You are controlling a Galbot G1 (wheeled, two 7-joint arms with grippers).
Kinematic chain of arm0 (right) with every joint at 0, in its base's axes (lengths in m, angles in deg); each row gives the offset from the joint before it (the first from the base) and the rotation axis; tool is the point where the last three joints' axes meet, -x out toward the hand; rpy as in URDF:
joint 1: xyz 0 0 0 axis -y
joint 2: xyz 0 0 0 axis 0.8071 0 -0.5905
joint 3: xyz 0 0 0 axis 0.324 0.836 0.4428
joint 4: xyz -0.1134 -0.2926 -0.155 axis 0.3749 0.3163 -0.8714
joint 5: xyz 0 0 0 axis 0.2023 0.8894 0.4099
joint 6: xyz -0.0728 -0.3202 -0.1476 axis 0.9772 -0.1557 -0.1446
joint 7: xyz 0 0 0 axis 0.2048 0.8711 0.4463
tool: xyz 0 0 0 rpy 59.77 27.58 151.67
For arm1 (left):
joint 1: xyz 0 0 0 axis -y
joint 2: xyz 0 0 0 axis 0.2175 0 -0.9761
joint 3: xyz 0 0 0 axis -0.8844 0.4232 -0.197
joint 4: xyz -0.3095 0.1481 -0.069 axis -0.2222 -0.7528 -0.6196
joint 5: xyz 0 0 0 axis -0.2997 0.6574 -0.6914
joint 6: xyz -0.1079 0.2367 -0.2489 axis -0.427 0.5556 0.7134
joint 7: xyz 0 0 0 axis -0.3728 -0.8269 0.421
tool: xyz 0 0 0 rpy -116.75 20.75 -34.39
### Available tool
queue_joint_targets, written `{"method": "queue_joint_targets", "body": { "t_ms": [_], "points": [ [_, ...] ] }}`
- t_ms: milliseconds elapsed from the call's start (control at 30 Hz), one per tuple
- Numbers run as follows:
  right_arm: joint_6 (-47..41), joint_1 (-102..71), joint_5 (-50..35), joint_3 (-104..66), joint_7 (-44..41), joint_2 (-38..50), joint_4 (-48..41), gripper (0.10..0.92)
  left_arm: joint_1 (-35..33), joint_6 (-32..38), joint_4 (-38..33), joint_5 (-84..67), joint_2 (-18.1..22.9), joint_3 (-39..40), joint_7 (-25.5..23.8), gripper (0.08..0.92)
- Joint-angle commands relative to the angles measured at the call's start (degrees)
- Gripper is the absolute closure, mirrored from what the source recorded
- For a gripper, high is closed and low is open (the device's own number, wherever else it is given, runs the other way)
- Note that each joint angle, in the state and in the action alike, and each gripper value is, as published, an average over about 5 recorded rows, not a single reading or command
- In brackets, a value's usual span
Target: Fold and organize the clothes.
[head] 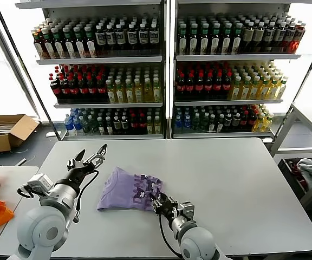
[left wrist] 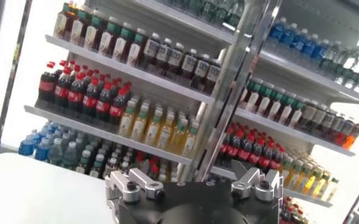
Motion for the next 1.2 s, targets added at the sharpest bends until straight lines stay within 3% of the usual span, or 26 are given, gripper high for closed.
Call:
{"method": "queue_joint_targets", "body": {
  "t_ms": [33,333,533,733,867,1200],
  "points": [
    [-1.4,-1.1,0.3,0.2,0.0,1.2,1.1,0.643,-1.0,-0.1,-1.3,-0.7,-0.2,-1.8,0.4,0.177],
    [-4.6,-6.2,4.6,-8.0,-6.7,10.5,8.7,0.866,-1.6,-0.2,-1.3,-1.3,0.1,-2.1,0.8,0.177],
    [-6.3,-8.8,7.2,-14.2,-10.2,18.6,12.3,0.871,-2.1,-0.3,-1.7,-1.3,1.0,-1.5,0.7,0.177],
    [-6.7,-10.0,7.6,-16.8,-10.5,20.6,14.0,0.871,-2.2,-0.4,-2.1,-1.2,1.7,-0.7,0.8,0.177],
    [-5.0,-11.6,7.2,-18.9,-11.0,20.8,15.5,0.819,-2.9,-0.3,-2.5,-1.2,1.7,-0.6,0.7,0.177],
    [-0.9,-8.0,8.6,-15.3,-4.6,15.5,17.8,0.529,-4.0,-0.4,-3.5,-1.2,1.3,-0.5,0.5,0.177]
  ]
}}
